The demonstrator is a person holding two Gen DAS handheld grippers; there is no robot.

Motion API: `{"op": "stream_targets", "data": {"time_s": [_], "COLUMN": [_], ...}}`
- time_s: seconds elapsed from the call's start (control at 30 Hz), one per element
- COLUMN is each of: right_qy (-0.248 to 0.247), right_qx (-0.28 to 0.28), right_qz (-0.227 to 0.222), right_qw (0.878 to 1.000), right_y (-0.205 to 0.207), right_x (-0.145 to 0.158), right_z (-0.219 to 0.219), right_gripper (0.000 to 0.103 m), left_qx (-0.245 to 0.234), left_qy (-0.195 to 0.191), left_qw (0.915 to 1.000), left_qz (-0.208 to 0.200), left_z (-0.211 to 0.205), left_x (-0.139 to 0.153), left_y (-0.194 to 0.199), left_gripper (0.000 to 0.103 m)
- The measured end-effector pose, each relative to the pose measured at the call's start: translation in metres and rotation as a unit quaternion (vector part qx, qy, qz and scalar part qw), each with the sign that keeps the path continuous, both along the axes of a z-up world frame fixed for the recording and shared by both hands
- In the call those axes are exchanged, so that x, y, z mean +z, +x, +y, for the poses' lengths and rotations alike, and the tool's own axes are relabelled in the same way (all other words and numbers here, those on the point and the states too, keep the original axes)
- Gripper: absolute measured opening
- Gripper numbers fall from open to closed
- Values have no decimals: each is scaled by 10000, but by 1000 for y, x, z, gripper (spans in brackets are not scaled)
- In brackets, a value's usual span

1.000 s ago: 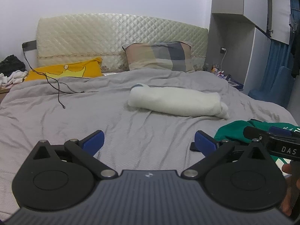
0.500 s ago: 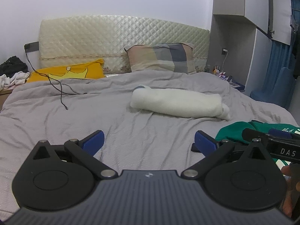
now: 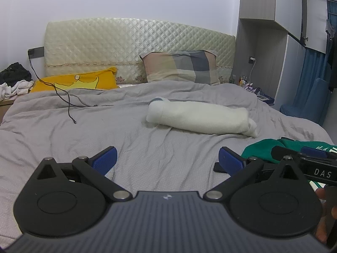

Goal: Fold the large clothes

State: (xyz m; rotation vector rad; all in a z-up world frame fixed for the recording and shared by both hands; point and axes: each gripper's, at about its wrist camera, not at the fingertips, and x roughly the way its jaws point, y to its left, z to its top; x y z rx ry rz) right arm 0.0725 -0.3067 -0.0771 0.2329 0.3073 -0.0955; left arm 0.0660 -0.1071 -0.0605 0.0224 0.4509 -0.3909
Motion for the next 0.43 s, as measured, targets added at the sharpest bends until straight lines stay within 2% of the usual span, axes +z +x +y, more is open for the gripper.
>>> {"op": "stream_targets", "data": {"time_s": [0.43], "right_qy": [-53], "right_qx": [-8], "right_qz": [-16], "right_qw": [10000], "right_y": [-2], "right_x": [1], "right_z": [2], "right_gripper": [103], "left_qx": [8], "left_qy": [10], "left_qw": [10000], "left_qz": [-97], "left_z": [1], "left_x": [4], "left_y": [-7], "left_gripper": [103]}}
